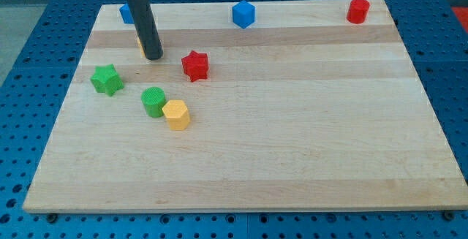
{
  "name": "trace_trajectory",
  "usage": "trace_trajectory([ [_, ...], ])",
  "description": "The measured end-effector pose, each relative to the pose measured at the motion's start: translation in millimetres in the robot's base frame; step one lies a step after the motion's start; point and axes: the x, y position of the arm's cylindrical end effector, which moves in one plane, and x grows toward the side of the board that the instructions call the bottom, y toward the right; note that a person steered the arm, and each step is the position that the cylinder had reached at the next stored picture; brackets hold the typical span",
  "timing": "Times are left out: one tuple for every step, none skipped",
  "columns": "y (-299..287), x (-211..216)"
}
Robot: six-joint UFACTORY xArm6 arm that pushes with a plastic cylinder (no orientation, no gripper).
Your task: Push the yellow heart above the red star
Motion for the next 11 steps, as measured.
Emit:
trace_trajectory([
  [-4, 0],
  [-19, 2],
  [-42, 5],
  [-58, 3],
  [-60, -10],
  [-58, -26],
  [-40, -28],
  [-7, -29],
  [22, -39],
  [56, -47],
  [86, -47],
])
